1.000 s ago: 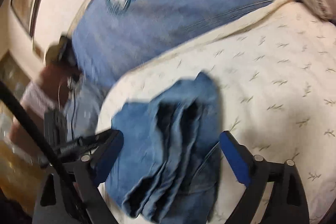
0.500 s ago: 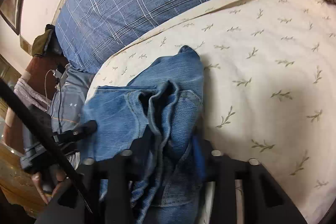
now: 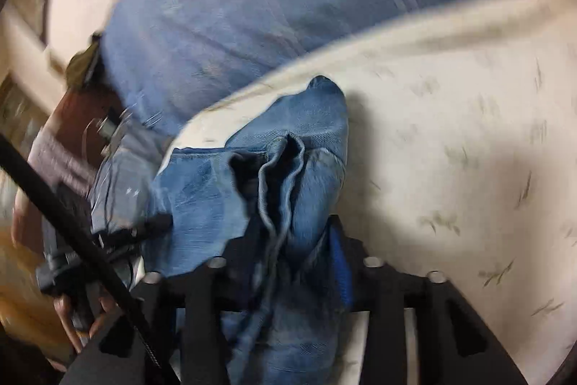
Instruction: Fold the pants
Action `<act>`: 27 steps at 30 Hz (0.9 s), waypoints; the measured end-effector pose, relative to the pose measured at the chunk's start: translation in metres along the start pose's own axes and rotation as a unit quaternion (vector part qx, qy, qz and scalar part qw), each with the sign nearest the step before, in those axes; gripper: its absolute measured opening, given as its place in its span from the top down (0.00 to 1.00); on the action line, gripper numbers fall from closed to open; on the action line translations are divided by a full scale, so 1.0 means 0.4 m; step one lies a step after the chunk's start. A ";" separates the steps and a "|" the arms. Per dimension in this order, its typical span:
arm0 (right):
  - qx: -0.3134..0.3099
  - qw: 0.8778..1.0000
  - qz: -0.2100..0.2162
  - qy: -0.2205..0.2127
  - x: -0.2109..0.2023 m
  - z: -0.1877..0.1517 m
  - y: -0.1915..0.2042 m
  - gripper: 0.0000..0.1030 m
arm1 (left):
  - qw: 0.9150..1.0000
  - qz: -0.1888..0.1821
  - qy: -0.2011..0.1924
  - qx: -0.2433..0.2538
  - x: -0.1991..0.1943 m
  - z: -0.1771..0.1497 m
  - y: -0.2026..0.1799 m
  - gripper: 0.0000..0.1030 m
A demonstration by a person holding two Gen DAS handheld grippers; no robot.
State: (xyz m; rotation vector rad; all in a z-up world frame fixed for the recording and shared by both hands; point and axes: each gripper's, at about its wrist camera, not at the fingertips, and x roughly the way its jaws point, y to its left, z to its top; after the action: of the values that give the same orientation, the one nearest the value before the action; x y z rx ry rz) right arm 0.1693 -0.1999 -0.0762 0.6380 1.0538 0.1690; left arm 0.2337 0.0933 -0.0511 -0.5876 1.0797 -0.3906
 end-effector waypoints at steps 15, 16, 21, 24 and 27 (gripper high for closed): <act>0.013 1.000 0.012 0.010 -0.107 -0.084 0.058 0.13 | 0.998 0.041 -0.011 0.048 -0.168 -0.066 -0.049 0.44; 0.024 0.999 0.011 0.021 -0.098 -0.103 0.050 0.13 | 0.998 0.045 -0.005 0.052 -0.169 -0.090 -0.047 0.44; 0.061 0.996 0.035 0.051 -0.063 -0.158 0.037 0.13 | 0.995 0.071 0.005 0.069 -0.145 -0.150 -0.044 0.46; 0.036 0.999 0.009 0.040 -0.068 -0.157 0.054 0.22 | 0.995 0.067 -0.002 0.079 -0.147 -0.146 -0.058 0.59; 0.027 0.999 0.008 0.041 -0.070 -0.157 0.057 0.37 | 0.996 0.043 0.003 0.081 -0.147 -0.154 -0.063 0.83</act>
State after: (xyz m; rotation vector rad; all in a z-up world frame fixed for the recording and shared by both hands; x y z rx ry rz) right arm 0.1056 -0.1679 -0.0631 0.6934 1.1358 0.1815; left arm 0.1525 0.0911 -0.0151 -0.3956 1.0648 -0.4015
